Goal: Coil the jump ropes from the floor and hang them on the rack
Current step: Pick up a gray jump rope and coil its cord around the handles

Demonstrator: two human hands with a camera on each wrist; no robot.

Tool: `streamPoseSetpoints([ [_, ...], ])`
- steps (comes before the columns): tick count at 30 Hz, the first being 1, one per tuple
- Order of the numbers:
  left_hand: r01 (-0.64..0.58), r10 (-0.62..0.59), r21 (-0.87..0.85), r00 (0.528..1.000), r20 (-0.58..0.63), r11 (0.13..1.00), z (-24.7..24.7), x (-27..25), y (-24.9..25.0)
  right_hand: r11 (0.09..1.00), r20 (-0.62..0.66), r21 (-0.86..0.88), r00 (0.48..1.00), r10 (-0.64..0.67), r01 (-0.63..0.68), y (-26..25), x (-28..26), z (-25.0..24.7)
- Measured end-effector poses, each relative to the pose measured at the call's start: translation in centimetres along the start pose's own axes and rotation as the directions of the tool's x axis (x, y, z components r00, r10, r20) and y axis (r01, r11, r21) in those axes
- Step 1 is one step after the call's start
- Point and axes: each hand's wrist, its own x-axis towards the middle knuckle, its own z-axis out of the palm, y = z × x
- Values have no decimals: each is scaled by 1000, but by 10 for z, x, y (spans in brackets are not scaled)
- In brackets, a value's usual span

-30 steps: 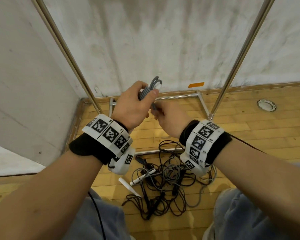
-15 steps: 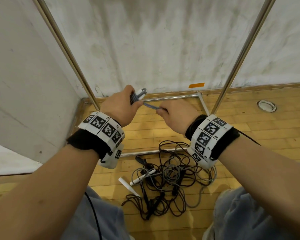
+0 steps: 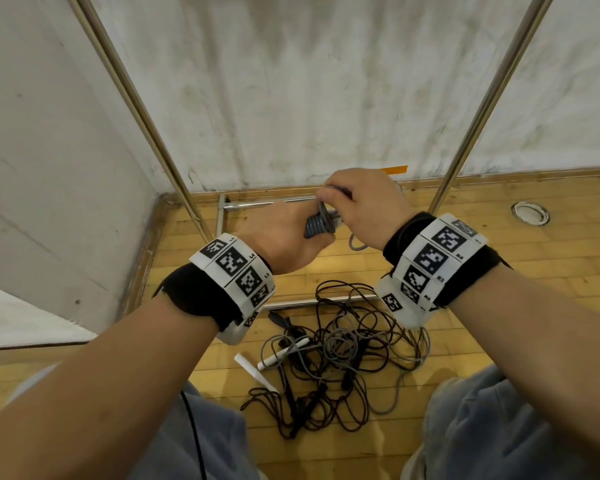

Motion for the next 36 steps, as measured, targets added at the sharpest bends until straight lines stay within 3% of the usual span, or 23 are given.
streamPoseSetpoints([
  [3,-22,21,-17,998,-60,1000,0,-2,4,992,-26,113,998,65,-61,0,2,-1],
  [7,-89,60,-164,983,-174,983,-2,-8,8,923,-26,353,985,171,-151,4,7,-8],
  [10,-59,-12,-307,975,-223,950,-9,-9,13,803,16,560,971,238,-206,10,9,-11],
  [14,-7,-146,-542,960,-239,840,-20,-9,18,635,103,732,961,256,-248,5,6,-2],
  [16,11,-205,-580,941,-270,815,-23,-9,18,718,78,659,971,227,-221,-2,4,3],
  [18,48,-264,-595,923,-280,802,-24,-6,15,884,19,445,988,154,-146,-8,2,9],
  [21,124,-340,-615,907,-248,779,-23,-2,10,991,104,86,990,92,-101,-15,-3,22],
  [24,148,-348,-633,915,-204,760,-20,0,11,983,215,-107,962,169,-148,-17,-8,32],
  [27,121,-317,-655,929,-189,746,-18,1,12,967,319,-16,915,245,-254,-17,-4,27],
  [29,108,-315,-686,931,-185,720,-18,1,8,958,335,71,911,240,-279,-17,-1,23],
  [36,192,-322,-477,924,-208,858,-7,6,-7,968,253,-237,957,142,-81,-18,-5,20],
])
